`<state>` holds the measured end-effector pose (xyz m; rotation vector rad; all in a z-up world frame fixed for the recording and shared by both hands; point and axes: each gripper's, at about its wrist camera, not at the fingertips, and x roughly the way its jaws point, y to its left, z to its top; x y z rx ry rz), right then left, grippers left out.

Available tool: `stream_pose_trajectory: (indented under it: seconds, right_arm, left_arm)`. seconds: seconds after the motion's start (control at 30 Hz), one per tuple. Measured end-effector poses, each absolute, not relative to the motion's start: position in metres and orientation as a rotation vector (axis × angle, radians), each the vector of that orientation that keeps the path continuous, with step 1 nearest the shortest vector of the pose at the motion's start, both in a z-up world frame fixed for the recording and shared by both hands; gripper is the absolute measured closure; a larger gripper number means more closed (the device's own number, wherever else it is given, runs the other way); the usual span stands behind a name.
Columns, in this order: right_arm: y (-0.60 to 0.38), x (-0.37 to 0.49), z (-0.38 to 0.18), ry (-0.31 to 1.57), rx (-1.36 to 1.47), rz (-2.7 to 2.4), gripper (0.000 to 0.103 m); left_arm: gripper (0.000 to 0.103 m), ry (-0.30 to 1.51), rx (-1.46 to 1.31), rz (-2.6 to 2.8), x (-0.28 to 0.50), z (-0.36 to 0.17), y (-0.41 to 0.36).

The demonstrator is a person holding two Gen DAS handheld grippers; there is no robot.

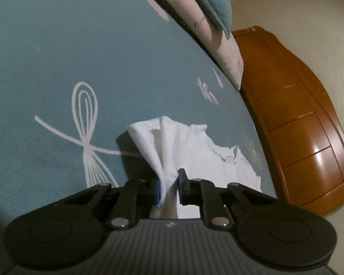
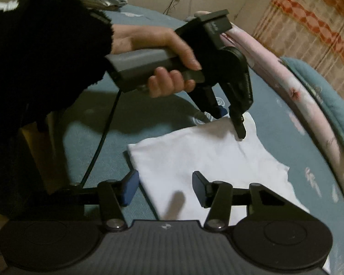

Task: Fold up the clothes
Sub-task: 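Close the left gripper on the shirt edge, then close the right gripper on the shirt beside the left gripper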

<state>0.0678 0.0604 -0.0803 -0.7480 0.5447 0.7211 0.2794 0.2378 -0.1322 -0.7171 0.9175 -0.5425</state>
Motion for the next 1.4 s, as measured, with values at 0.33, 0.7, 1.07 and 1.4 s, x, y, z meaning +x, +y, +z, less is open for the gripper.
stream_pose_trajectory:
  seconds: [0.33, 0.7, 1.07, 1.4]
  right_arm:
    - [0.087, 0.049, -0.1, 0.46, -0.939, 0.677, 0.056]
    - [0.09, 0.051, -0.104, 0.465, -0.95, 0.632, 0.056]
    - [0.086, 0.054, -0.115, 0.437, -1.066, 0.596, 0.056]
    - [0.111, 0.068, -0.121, 0.419, -1.204, 0.557, 0.051]
  left_arm:
    - [0.092, 0.905, -0.776, -0.54, 0.282, -0.131, 0.244]
    - [0.09, 0.958, -0.813, -0.532, 0.286, -0.148, 0.246]
    - [0.073, 0.955, -0.812, -0.514, 0.278, -0.146, 0.241]
    - [0.071, 0.966, -0.84, -0.532, 0.28, -0.15, 0.242]
